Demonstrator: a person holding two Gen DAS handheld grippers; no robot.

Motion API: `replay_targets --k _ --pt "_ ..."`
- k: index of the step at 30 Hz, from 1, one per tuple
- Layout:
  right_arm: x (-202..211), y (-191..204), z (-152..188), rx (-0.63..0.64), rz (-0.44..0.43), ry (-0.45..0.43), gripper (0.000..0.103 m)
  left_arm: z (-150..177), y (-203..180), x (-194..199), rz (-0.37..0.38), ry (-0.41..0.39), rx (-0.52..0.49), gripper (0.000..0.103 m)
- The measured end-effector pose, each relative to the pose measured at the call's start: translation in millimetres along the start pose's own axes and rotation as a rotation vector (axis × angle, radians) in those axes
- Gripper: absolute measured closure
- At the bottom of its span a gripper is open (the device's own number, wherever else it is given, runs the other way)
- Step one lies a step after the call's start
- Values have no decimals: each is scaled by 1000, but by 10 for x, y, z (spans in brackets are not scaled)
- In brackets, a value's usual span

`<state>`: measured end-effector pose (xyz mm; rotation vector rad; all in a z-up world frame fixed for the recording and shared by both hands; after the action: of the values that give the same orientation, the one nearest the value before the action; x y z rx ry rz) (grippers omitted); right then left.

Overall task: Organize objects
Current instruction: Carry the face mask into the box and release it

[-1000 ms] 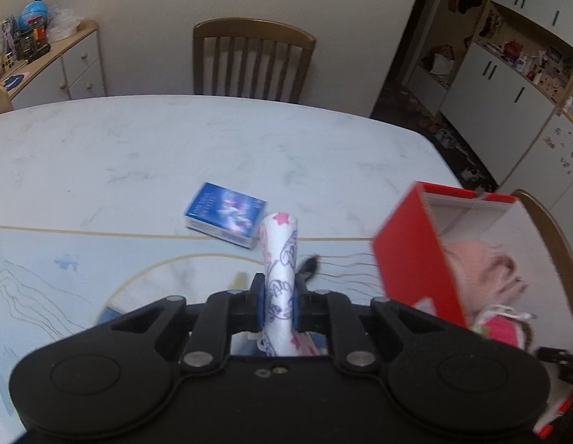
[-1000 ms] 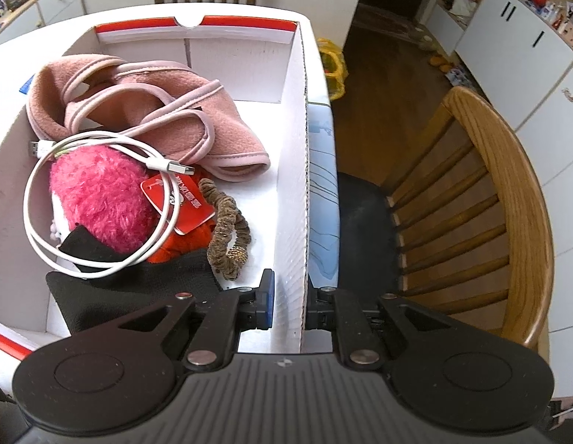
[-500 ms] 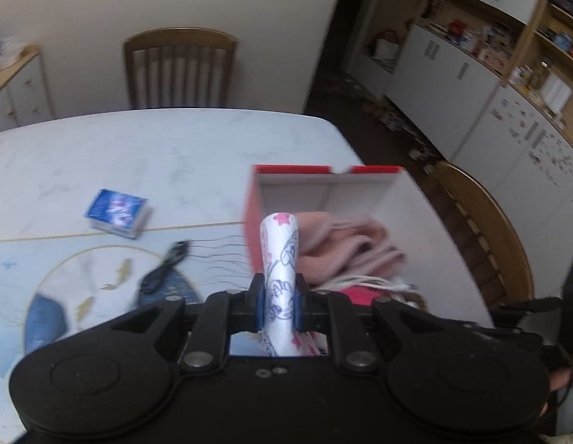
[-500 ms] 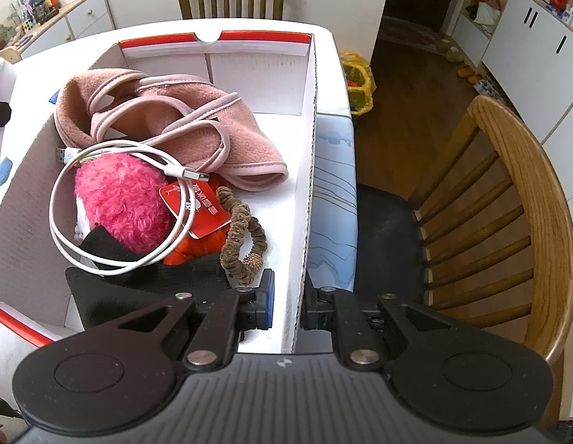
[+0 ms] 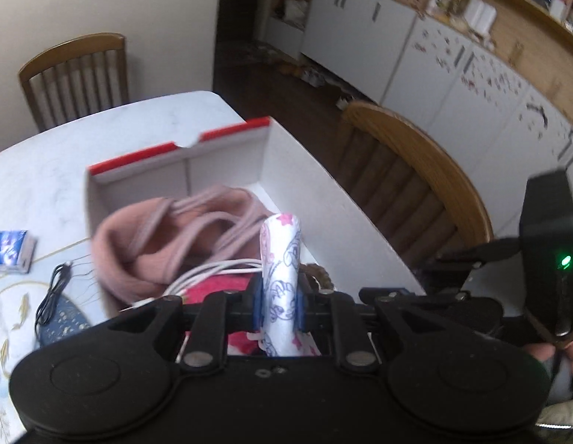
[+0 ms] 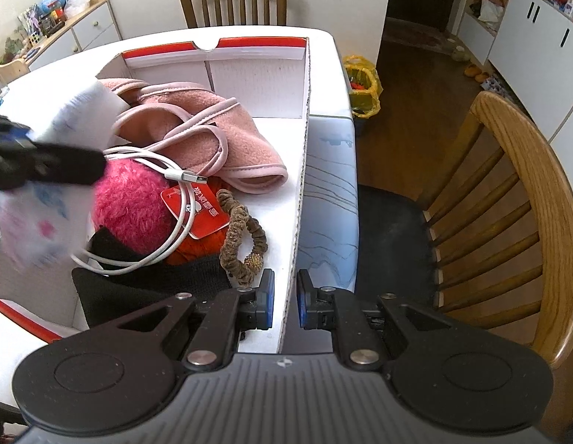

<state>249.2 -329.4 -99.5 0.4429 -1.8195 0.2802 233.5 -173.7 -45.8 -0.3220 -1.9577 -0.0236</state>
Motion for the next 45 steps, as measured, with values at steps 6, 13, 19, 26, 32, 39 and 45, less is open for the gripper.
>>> replay_targets --k 6,13,19,26,32,39,45 --pt "-1 -43 10 -10 -6 1 90 -3 -158 -259 -1 44 -76 87" --pt "-5 -33 12 -5 -10 1 90 88 -173 -465 -37 93 -99 81" --pt "-6 -30 14 -6 -9 1 90 127 -160 -472 -27 92 -104 79" --pt "-8 -33 23 -7 -9 1 90 186 -179 -379 -20 77 -122 64" --pt "-4 -31 28 -5 -10 2 90 207 -180 -310 -13 72 -117 61" --pt "4 -23 29 -8 -6 3 90 203 -100 -135 -27 29 -92 46" --pt "17 -13 29 -8 -1 1 90 208 134 64 -44 -20 -29 42"
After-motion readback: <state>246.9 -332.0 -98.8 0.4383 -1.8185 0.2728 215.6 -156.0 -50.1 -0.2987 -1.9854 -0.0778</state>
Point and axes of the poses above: each gripper's, at about its wrist camera, not at the fingertips, and x roughly against the way its jaws point, y to its left, z to its underside, the point moved 1 cm from there along -x, roughly the way its jaws point, and after that the axes turned 12 degrees about y, right-handed, at the moved point
